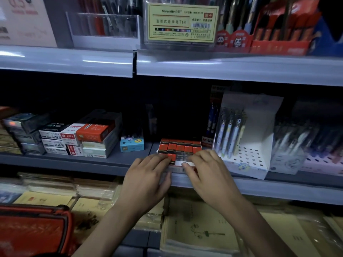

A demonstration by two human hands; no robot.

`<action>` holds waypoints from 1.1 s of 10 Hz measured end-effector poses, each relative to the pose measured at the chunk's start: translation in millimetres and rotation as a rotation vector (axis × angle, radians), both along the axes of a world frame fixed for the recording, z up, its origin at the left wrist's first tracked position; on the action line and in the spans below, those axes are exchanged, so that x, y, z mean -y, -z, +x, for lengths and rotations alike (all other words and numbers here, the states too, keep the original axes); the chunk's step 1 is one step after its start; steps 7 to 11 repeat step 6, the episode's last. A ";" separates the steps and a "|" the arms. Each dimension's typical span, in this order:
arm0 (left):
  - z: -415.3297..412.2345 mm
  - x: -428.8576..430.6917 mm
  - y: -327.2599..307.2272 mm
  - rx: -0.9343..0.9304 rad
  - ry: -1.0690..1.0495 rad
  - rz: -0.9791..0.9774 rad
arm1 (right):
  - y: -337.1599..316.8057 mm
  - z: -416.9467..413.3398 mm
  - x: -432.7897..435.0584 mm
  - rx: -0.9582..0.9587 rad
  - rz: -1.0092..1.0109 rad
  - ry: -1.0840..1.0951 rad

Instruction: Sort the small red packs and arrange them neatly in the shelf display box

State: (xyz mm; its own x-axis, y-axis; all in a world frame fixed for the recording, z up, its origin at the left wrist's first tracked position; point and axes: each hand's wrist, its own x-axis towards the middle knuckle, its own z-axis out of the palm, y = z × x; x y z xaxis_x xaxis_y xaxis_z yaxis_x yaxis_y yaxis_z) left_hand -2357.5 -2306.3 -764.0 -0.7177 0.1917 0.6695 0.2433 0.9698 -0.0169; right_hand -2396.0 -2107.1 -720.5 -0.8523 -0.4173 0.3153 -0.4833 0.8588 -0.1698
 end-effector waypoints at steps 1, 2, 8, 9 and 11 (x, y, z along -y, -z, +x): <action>4.3 -4.6 0.2 0.010 -0.031 0.024 | 1.8 4.6 -5.7 -0.005 0.032 -0.003; 8.0 -8.7 0.0 0.023 -0.053 0.040 | 6.0 4.9 -7.0 -0.029 0.044 -0.003; 68.9 -23.4 -29.4 0.355 -0.117 0.026 | 0.3 89.0 -19.5 0.007 -0.138 0.033; 68.9 -23.4 -29.4 0.355 -0.117 0.026 | 0.3 89.0 -19.5 0.007 -0.138 0.033; 68.9 -23.4 -29.4 0.355 -0.117 0.026 | 0.3 89.0 -19.5 0.007 -0.138 0.033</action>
